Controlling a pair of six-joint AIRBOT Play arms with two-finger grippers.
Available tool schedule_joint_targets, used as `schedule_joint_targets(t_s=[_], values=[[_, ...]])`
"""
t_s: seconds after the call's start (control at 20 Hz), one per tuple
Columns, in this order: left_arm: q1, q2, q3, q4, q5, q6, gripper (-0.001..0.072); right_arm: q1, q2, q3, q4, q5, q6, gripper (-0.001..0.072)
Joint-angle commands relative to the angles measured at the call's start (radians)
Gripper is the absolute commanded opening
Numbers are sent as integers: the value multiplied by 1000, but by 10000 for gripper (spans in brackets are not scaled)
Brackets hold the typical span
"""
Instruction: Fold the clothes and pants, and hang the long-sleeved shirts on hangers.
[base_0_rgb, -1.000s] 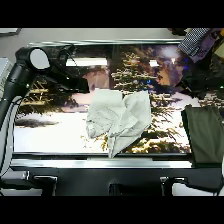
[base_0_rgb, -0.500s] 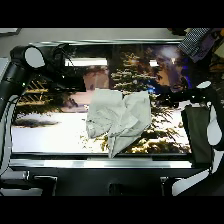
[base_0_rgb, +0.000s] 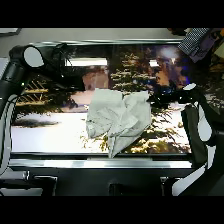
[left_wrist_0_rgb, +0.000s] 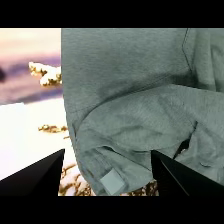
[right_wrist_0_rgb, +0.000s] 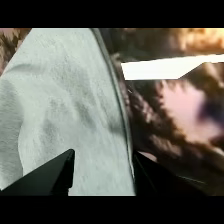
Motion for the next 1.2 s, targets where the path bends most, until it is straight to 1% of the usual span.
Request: schedule_joint_targets(t_s=[0.0, 0.05, 0.1, 0.15, 0.2, 0.3, 0.4, 0.55, 0.6, 0.65, 0.75, 0.8, 0.9, 1.0, 1.15], values=[[42, 6, 0, -15, -8, -8, 613, 33, -9, -1, -16, -28, 3, 375], [68, 10, 0, -19, -26, -8, 614, 42, -9, -1, -17, -31, 2, 331], [95, 13, 0, -18, -50, -6, 613, 42, -9, -1, -19, -32, -3, 237], [125, 16, 0, -18, -75, -2, 613, 42, -9, -1, -19, -33, -6, 88], [160, 21, -6, -18, -95, 22, 611, 37, -8, -1, -19, -34, -8, 31], [235, 52, -74, -18, -90, 68, 611, 37, 2, -1, -21, -32, -8, 30], [317, 127, -260, -63, -21, 120, 609, 37, 18, -1, -20, -28, -8, 30], [431, 311, -739, -304, 184, 230, 609, 37, 45, -1, -20, -19, -7, 31], [457, 368, -898, -392, 252, 255, 609, 37, 53, -1, -21, -14, -7, 31], [473, 420, -1053, -503, 311, 312, 609, 37, 60, -1, -20, -2, -7, 31], [471, 466, -1277, -712, 373, 445, 609, 37, 71, -1, -20, 27, -7, 31], [462, 465, -1352, -790, 388, 498, 609, 39, 76, -1, -20, 45, -7, 31], [425, 460, -1449, -874, 445, 557, 598, 39, 83, 0, -20, 87, -7, 31], [377, 459, -1469, -897, 504, 578, 597, 39, 91, 0, -20, 109, -3, 31], [309, 431, -1468, -932, 571, 578, 597, 39, 106, 0, -20, 111, 23, 31]])
